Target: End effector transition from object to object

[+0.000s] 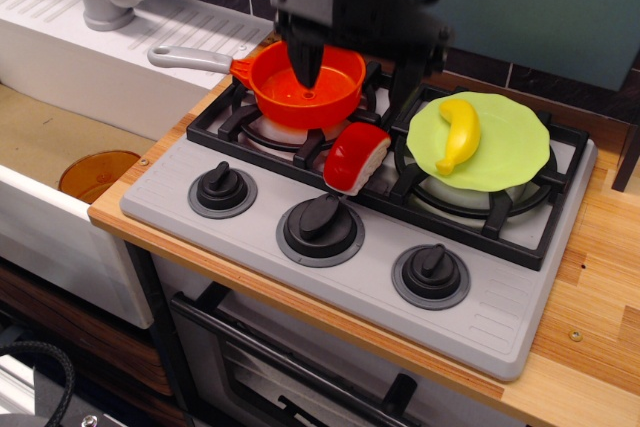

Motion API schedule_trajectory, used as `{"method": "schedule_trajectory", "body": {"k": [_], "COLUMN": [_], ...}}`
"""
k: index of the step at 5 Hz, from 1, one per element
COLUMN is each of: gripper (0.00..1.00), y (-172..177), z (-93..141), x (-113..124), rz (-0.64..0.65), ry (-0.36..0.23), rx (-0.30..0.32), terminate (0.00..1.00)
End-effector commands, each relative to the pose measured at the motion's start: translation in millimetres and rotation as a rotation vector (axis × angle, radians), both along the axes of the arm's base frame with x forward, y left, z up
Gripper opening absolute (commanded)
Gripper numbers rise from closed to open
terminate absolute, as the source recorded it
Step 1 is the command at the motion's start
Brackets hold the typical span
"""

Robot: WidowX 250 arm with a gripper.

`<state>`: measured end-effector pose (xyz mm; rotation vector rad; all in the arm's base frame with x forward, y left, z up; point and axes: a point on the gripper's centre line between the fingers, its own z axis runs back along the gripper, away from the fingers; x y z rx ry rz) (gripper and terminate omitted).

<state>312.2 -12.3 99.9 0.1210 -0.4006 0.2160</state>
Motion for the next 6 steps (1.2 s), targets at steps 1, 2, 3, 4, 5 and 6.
{"method": "schedule_trajectory", "body": {"k": [1, 2, 3, 4, 5, 6], "gripper": [1.0, 1.0, 1.0, 1.0, 1.0, 1.0], "y": [-8, -8, -7, -8, -14, -18], "z": [-22, -35, -47, -53, -57, -64], "x": [29, 31, 29, 21, 11, 11], "rz": [-0.012, -0.02, -0.006, 0.016, 0.053, 0.09], "ry": [-0.11, -0.13, -0.133, -0.128, -0.117, -0.087], "rx": [-0.031, -0.028, -0.024, -0.018, -0.014, -0.053], "terminate": [0.0, 0.0, 0.0, 0.0, 0.0, 0.0]}}
